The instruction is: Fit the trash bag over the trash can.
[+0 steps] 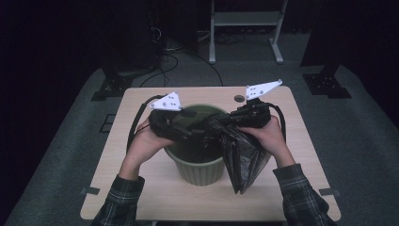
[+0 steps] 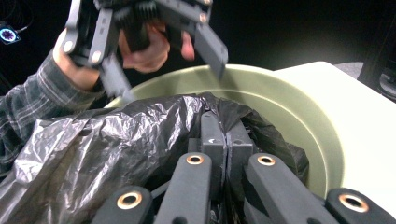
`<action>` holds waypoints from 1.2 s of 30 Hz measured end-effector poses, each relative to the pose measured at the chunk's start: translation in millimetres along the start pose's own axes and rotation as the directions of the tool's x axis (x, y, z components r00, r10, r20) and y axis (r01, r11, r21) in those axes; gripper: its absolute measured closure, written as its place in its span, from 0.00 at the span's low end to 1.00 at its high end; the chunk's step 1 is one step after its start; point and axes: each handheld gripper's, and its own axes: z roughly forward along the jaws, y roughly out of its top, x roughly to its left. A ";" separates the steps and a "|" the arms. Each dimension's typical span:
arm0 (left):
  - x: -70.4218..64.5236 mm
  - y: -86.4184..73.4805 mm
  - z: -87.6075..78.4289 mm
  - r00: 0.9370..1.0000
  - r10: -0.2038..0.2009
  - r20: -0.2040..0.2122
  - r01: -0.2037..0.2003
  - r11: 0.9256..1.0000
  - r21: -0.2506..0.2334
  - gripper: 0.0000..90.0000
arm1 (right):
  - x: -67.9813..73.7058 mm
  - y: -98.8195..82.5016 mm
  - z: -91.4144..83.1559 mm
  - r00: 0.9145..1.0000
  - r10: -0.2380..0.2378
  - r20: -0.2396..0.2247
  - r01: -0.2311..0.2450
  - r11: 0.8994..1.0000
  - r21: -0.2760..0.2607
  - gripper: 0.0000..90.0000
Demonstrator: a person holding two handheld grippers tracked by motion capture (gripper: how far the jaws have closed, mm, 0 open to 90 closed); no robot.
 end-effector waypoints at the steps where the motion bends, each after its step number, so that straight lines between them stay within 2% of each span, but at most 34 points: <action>1: -0.8 0.2 4.9 1.000 0.002 0.008 -0.002 1.000 0.014 0.27 | -0.1 1.1 0.6 1.000 -0.002 -0.003 0.002 1.000 -0.001 1.00; 4: -1.8 1.2 15.5 1.000 0.019 0.002 -0.019 0.998 0.066 0.26 | 1.4 4.7 2.9 1.000 -0.007 -0.018 0.007 1.000 -0.008 1.00; 6: -2.3 3.2 18.1 1.000 0.029 0.004 -0.029 0.997 0.073 0.27 | 2.4 6.1 4.7 0.999 -0.007 -0.033 0.007 1.000 -0.012 1.00; 9: -2.1 5.4 19.9 0.999 0.038 0.030 -0.041 0.995 0.090 0.47 | 3.6 8.1 7.4 0.999 -0.013 -0.046 0.012 1.000 -0.015 1.00; 13: -2.1 6.4 20.8 0.999 0.039 0.033 -0.043 0.990 0.131 0.77 | 4.0 11.1 10.0 0.999 -0.016 -0.050 0.015 1.000 -0.015 0.97; 15: -1.9 6.3 19.2 0.999 0.027 0.026 -0.030 0.988 0.148 0.93 | 3.5 11.4 10.7 0.999 -0.015 -0.046 0.014 1.000 -0.013 0.89; 16: -1.3 6.2 17.9 1.000 0.015 0.020 -0.018 0.988 0.156 0.98 | 3.4 11.1 10.5 0.999 -0.009 -0.042 0.009 1.000 -0.011 0.85; 17: -0.8 5.8 17.0 1.000 -0.001 0.013 -0.002 0.987 0.163 0.98 | 3.2 10.5 9.8 0.999 -0.004 -0.038 0.004 1.000 -0.011 0.82; 18: -0.4 5.2 15.7 1.000 0.001 0.000 -0.001 0.986 0.169 0.99 | 3.3 9.7 8.5 1.000 -0.004 -0.030 0.003 1.000 -0.014 0.78; 20: 2.2 3.1 11.8 0.999 -0.010 -0.036 0.016 0.984 0.176 0.99 | 2.8 7.4 3.2 1.000 0.000 -0.017 0.000 1.000 -0.023 0.78; 25: 10.2 -2.7 -1.7 0.996 -0.037 -0.082 0.050 0.985 0.165 0.98 | 1.4 0.5 -18.3 1.000 0.005 0.026 -0.004 0.999 -0.044 0.74; 27: 13.6 -5.5 -8.4 0.991 -0.064 -0.117 0.082 0.985 0.155 0.98 | 1.2 -3.7 -28.4 0.999 0.008 0.044 -0.006 0.999 -0.052 0.72; 31: 19.6 -10.1 -18.9 0.979 -0.092 -0.179 0.121 0.981 0.153 0.98 | 2.3 -13.1 -47.9 0.997 0.021 0.074 -0.016 0.998 -0.063 0.72; 36: 22.7 -14.6 -24.4 0.968 -0.121 -0.221 0.158 0.975 0.155 0.98 | 8.1 -27.9 -70.6 0.994 0.031 0.105 -0.023 0.997 -0.072 0.70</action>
